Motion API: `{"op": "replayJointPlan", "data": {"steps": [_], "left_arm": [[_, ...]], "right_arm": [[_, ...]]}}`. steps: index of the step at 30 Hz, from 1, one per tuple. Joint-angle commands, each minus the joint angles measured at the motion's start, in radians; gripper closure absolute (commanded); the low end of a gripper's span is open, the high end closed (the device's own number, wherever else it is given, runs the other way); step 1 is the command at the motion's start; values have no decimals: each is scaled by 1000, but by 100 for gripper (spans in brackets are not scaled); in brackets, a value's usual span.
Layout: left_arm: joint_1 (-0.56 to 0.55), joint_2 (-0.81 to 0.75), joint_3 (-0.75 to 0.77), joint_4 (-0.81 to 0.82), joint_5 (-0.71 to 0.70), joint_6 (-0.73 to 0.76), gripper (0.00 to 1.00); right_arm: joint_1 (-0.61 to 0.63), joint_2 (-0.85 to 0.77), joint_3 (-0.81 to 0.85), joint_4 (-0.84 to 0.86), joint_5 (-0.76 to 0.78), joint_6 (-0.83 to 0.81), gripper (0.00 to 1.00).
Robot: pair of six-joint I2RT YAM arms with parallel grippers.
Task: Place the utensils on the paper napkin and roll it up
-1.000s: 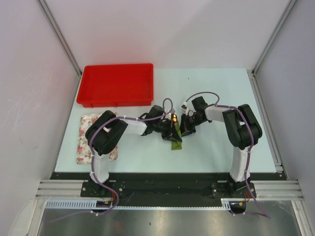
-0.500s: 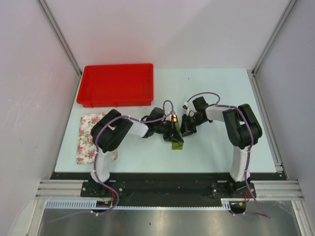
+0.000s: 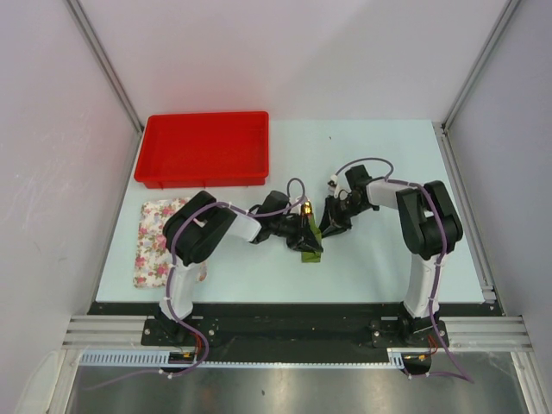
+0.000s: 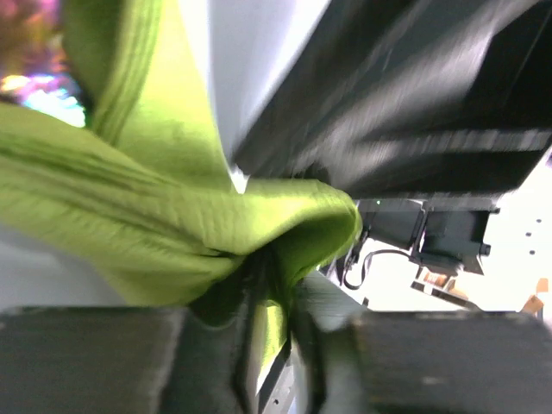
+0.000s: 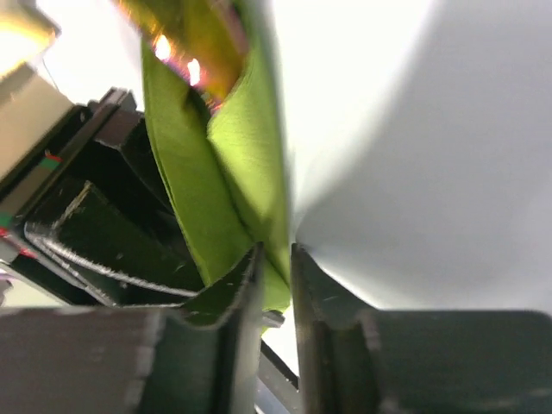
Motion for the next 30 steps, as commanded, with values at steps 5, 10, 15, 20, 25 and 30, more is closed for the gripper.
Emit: {"op": "replayJointPlan", "data": {"steps": [5,10,15,20,25,30], "left_arm": [[-33,59,11,-82,11,57,55],[-33,51,8,-87,8,64,50],[-33,50,7,-87,5,66,46],[-33,50,10,-87,5,72,45],[-33,45,7,-76,5,77,44],[-33,42,7,-78,10,84,44]], "right_arm": [[-71,-30,80,-74,5,-55,59],[-76,-7,71,-56,-39,-36,50],[-78,-15,59,-37,-73,-22,41],[-87,-47,28,0,-113,-5,32],[-73,-59,2,-11,-122,-29,33],[-41,-38,-23,-66,-65,-91,44]]}}
